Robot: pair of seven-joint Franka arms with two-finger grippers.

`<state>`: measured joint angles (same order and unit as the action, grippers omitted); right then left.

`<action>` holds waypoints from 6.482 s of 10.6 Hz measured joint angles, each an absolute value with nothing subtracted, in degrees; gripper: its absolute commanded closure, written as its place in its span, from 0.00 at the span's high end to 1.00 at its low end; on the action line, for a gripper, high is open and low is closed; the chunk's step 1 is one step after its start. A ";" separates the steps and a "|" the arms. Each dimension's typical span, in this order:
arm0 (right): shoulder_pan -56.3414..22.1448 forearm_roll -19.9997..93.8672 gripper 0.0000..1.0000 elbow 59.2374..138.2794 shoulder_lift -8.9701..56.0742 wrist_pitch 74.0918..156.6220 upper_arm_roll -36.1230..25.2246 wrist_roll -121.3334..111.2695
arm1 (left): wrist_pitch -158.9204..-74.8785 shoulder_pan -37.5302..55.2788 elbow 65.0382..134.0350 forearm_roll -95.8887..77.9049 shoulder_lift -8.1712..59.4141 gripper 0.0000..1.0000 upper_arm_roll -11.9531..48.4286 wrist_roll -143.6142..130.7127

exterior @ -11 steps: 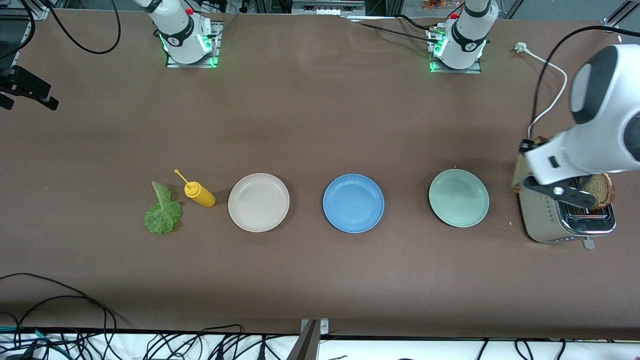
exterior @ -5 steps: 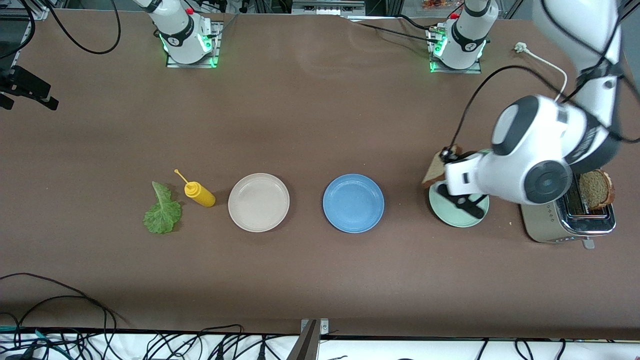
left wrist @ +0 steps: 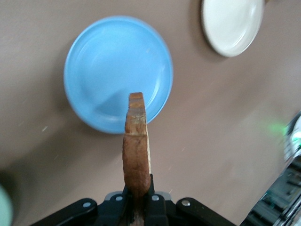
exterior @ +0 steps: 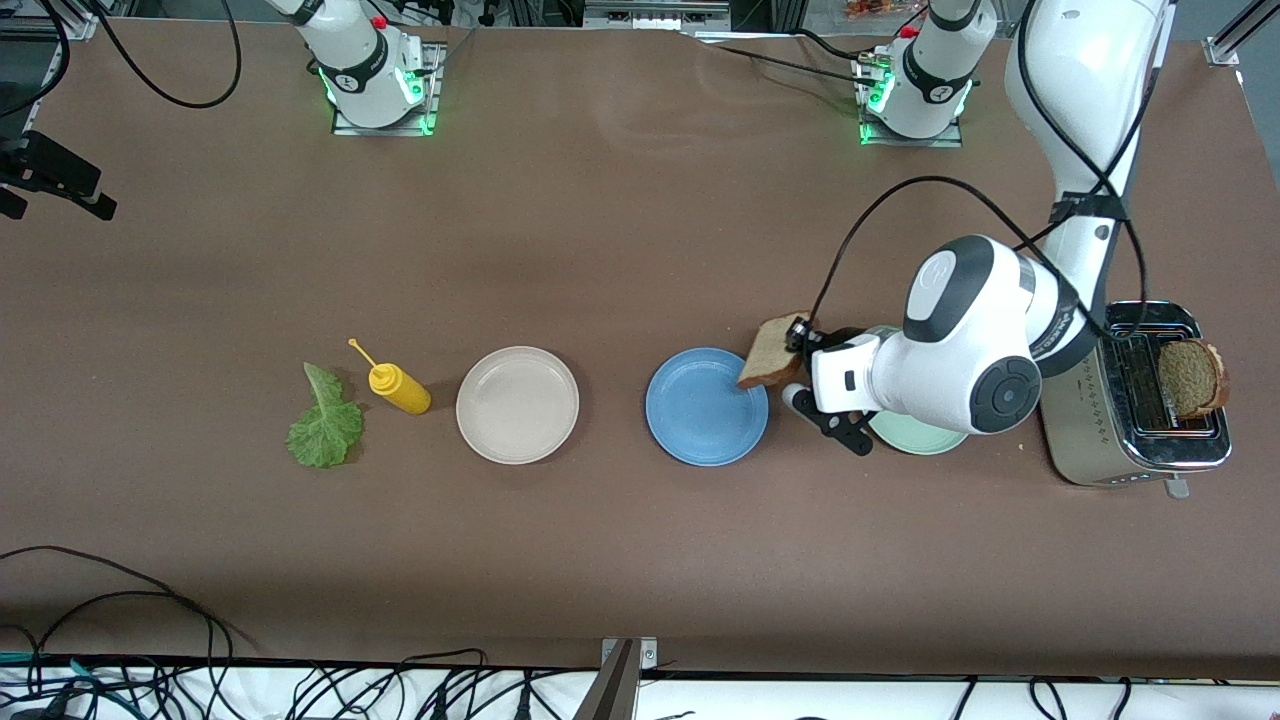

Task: Make sandwich in blue plate with both arms
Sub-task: 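Carry the bread slice with the left gripper onto the blue plate, then raise the left gripper back toward the toaster while the right gripper reaches out, then lower the right gripper onto the lettuce leaf and grasp its stem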

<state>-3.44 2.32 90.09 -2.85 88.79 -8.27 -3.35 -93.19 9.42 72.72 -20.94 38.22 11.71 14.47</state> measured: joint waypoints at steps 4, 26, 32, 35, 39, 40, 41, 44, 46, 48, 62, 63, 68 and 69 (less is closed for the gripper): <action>-3.43 2.32 1.00 90.06 -2.84 88.78 -8.28 -3.59 | -105.13 10.95 72.76 -35.71 44.09 0.01 11.72 14.67; -3.41 2.32 1.00 90.06 -2.83 88.75 -8.96 -4.51 | -101.07 4.61 70.31 -18.52 42.82 1.00 10.44 33.23; -3.57 2.32 1.00 90.05 -2.79 88.71 -9.17 -4.54 | -89.79 2.31 70.27 -5.12 30.79 1.00 10.60 29.46; -4.96 2.32 1.00 90.15 -2.06 87.93 -8.59 -4.59 | -83.69 2.60 70.28 -0.55 24.25 1.00 10.69 24.89; -7.10 2.32 1.00 90.28 2.88 89.11 -8.10 -4.52 | -79.65 2.57 70.34 2.86 19.18 1.00 10.47 17.78; -7.15 2.32 1.00 90.26 4.45 90.00 -8.09 -4.52 | -79.40 2.56 70.34 3.84 18.68 1.00 10.45 16.83; -7.24 2.32 1.00 90.25 5.87 91.14 -8.08 -4.52 | -78.91 2.53 70.34 4.06 18.44 1.00 10.42 16.32; -7.30 2.29 1.00 90.25 9.53 94.67 -8.20 -4.56 | -77.54 2.42 70.37 4.06 18.37 1.00 9.91 16.04; -7.19 2.29 1.00 90.27 12.43 96.92 -8.48 -4.76 | -77.52 1.89 70.37 4.06 18.33 1.00 9.75 15.99; -7.03 2.29 1.00 90.26 14.90 100.75 -8.62 -6.24 | -77.52 1.31 70.09 4.06 18.05 1.00 9.60 15.98; -6.61 5.30 1.00 94.49 32.96 120.25 -8.84 -8.86 | -79.13 -7.89 70.59 2.18 17.90 1.00 9.05 15.94; -6.64 5.37 1.00 96.67 33.31 122.63 -8.78 -8.96 | -80.57 -7.97 71.10 1.90 17.89 1.00 9.13 15.90; -6.79 5.78 1.00 99.35 35.44 124.82 -7.73 -9.09 | -85.78 -7.84 82.54 1.85 10.96 1.00 12.32 6.82; -6.82 5.79 1.00 99.50 35.83 125.37 -7.27 -9.09 | -86.08 -7.84 84.77 1.85 9.03 1.00 12.43 6.32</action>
